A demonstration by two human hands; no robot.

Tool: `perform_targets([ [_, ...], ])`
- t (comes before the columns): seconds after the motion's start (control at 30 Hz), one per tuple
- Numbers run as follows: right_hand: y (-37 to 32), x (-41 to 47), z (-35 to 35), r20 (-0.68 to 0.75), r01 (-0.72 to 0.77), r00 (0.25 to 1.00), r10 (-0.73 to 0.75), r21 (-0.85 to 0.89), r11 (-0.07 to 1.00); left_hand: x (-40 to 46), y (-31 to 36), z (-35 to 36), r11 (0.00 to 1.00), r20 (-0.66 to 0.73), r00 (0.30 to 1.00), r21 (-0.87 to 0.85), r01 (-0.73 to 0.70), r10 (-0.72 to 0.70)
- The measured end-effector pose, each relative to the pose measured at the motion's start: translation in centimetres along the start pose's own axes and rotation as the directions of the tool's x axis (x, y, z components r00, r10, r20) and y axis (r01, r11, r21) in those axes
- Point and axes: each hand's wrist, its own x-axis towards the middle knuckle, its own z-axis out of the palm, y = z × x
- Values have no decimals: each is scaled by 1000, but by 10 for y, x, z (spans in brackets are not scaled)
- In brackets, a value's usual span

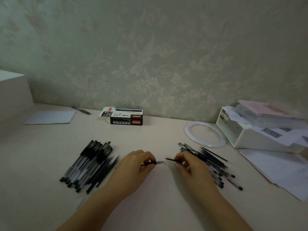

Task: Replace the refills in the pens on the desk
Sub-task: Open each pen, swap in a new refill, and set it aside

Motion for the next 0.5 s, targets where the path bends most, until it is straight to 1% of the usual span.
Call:
perform_targets([
  [0.1,-4,2,-2,-4,52,999,-52,43,998,0,0,-1,1000,20,1000,5,-3,3],
  [0.2,-8,2,-1,48,96,994,-100,81,992,0,2,0,1000,49,999,-2,-8,8],
  [0.3,-12,1,0,77,112,990,-122,119,987,1,5,2,999,36,999,-35,-6,7],
  [0.4,-13,1,-1,77,58,994,-74,189,980,1,5,2,998,32,999,-67,-9,11],
  [0.5,-13,1,0,100,-32,995,3,287,957,1,5,2,997,39,998,-57,-53,56],
])
